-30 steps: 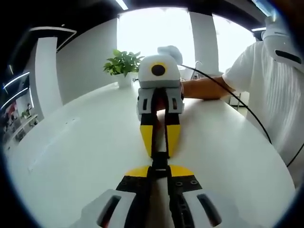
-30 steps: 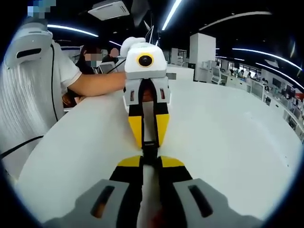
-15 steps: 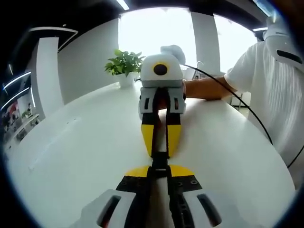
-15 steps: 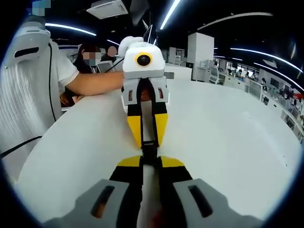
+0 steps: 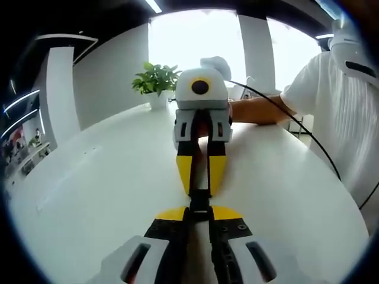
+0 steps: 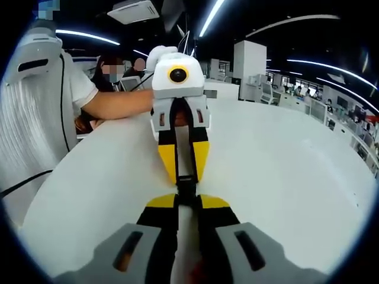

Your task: Snap the two parts of the plastic buckle together until the buckle closes and remains connected.

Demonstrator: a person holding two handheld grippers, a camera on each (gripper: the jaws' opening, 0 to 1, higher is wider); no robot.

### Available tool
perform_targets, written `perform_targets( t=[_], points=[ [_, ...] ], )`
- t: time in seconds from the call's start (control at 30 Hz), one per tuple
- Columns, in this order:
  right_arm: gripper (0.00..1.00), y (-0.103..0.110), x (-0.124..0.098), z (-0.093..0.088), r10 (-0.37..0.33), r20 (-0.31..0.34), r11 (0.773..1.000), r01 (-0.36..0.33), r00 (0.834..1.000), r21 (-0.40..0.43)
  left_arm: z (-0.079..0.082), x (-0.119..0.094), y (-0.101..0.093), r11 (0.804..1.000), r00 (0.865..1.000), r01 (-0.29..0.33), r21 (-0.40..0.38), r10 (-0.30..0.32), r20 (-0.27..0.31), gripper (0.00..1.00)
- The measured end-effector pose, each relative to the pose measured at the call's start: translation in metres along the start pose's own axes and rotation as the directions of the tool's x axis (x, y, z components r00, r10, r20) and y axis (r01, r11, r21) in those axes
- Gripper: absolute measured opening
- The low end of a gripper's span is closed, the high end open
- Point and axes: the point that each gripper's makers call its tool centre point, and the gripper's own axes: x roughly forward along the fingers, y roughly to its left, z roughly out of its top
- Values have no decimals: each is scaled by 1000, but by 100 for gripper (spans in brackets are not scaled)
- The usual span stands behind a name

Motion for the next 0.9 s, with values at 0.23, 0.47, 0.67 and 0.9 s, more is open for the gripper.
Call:
perform_targets(
  t=[0.23, 0.47, 0.67, 0.9],
  points=[
    [11, -1, -1, -1, -1, 2, 1000, 1, 1000, 5, 0, 0, 2, 1000, 1000, 0, -12, 0, 3, 11],
    [16, 0, 0, 0, 1, 7, 1000, -1, 1000, 31, -1, 0, 3, 1000, 1000, 3, -16, -3, 5, 11],
    [16, 1, 0, 0, -3, 10, 999, 3, 1000, 32, -1, 0, 3, 1000, 1000, 3, -15, -3, 4, 11],
    [20, 1, -1, 0, -1, 14, 999, 1, 1000, 36, -1, 0, 4, 1000, 1000, 2, -13, -2, 3, 11]
  ],
)
